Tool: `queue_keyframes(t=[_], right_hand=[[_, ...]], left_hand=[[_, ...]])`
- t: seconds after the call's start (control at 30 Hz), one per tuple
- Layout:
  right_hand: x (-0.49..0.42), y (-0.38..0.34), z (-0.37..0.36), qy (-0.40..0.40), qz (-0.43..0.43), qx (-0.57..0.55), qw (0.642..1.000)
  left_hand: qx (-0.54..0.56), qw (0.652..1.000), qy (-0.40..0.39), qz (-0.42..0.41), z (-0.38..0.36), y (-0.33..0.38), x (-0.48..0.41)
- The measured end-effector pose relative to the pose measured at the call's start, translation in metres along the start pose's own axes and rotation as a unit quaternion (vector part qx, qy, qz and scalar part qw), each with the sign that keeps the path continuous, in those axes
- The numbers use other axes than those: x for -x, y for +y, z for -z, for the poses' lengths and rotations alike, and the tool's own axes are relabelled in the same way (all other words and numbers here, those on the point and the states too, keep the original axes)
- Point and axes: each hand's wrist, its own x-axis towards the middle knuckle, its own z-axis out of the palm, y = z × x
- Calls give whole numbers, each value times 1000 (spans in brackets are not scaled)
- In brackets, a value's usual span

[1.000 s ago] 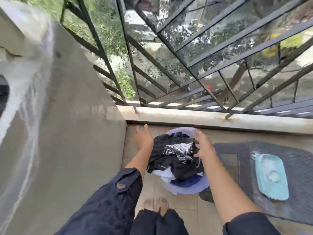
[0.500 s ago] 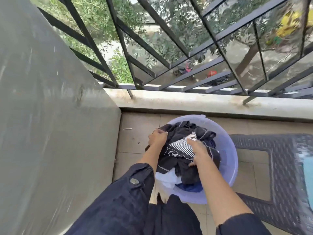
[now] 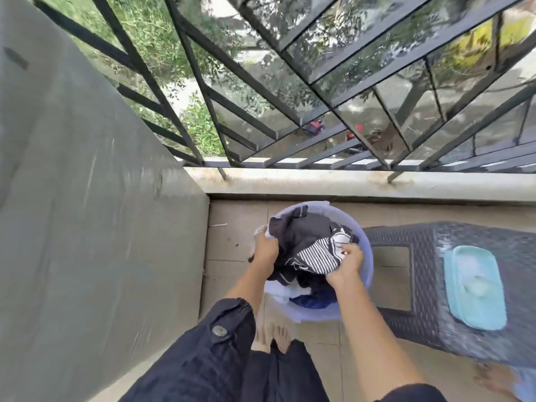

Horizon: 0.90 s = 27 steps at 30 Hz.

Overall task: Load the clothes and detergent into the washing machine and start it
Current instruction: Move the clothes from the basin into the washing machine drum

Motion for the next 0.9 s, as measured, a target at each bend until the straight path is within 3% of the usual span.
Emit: queue_keyframes(t=[0.1,0.2,0.37,0.47,0.67,0.8,0.9], right_hand=[[32,-13,-2,-23,9,2,1000],[65,-29,-8,-39,12,10,999],[132,-58,-26,-88,40,-41,994],[170,-69,-37,-122,49,-35,991],[239,-88,-63,-212,87,-12,973],[288,-100,-84,-277,105,19,955],[322,-103,-101,-344,103,48,932]], left_hand=[[104,994,-14,34,5,17,23],[143,989,-5,48,10,32,41],[202,974,-71,74,25,69,95],[186,976,-106,38,40,94,138],[163,983,4,-79,65,131,192],[231,964,-8,-131,94,157,223],[357,920,-88,-137,115,168,244]])
